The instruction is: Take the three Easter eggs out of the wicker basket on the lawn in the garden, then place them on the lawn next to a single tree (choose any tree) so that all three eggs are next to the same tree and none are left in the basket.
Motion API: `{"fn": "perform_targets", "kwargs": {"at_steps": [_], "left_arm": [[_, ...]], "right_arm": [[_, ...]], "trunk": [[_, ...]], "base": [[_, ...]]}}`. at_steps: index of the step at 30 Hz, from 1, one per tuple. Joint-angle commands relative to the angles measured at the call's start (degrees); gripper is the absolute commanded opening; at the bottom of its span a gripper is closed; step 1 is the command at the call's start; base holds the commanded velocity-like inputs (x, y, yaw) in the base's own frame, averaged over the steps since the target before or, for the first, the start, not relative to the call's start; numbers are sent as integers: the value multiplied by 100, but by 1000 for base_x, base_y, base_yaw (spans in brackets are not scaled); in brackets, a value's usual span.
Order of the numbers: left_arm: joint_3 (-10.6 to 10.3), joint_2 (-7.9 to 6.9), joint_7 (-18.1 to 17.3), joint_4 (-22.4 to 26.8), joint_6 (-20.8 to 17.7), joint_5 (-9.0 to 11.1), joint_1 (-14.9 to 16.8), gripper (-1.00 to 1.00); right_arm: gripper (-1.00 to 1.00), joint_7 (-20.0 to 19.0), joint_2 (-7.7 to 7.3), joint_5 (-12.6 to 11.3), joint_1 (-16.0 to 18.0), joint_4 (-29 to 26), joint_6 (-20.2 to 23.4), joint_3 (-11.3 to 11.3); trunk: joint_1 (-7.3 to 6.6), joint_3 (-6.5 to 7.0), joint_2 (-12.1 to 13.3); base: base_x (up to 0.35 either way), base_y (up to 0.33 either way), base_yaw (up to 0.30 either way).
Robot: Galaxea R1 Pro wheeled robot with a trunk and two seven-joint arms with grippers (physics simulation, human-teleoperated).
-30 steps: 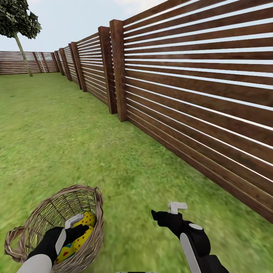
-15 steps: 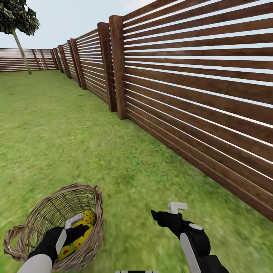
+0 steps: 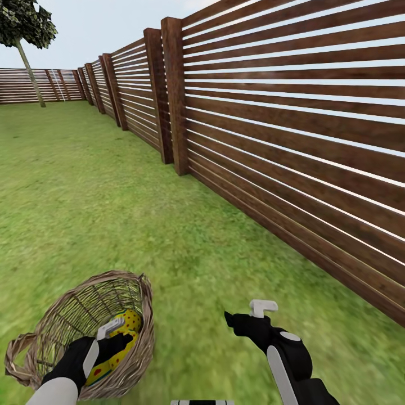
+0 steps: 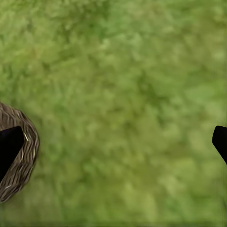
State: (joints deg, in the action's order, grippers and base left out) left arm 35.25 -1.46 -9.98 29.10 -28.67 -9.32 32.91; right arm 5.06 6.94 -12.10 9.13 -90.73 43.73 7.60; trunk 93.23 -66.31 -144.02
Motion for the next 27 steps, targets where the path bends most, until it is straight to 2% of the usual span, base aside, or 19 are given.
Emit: {"fn": "perform_targets", "kwargs": {"at_steps": [1, 4, 7, 15, 19, 27], "left_arm": [[44, 5, -49, 8, -25, -61, 6, 100], [44, 5, -49, 8, -26, -61, 5, 100], [44, 10, -48, 8, -25, -66, 5, 100], [9, 87, -56, 8, -25, -77, 5, 100], [7, 94, -50, 8, -20, -78, 5, 100], [6, 97, -48, 8, -18, -78, 5, 100]], "right_arm": [[100, 51, 0, -59, 3, -6, 21, 4], [100, 52, 0, -64, 4, -6, 21, 8], [100, 50, 0, -65, 2, -6, 21, 12], [100, 52, 0, -65, 3, -6, 21, 13], [100, 48, 0, -65, 3, -6, 21, 13], [100, 62, 0, -59, 3, -6, 21, 97]], "trunk": [[-1, -5, -2], [-1, -5, -2], [7, -71, -6], [7, -71, -6], [12, -116, -9], [12, -116, -9]], "base": [[0, 0, 0], [0, 0, 0], [0, 0, 0], [0, 0, 0], [0, 0, 0], [0, 0, 0]]}}
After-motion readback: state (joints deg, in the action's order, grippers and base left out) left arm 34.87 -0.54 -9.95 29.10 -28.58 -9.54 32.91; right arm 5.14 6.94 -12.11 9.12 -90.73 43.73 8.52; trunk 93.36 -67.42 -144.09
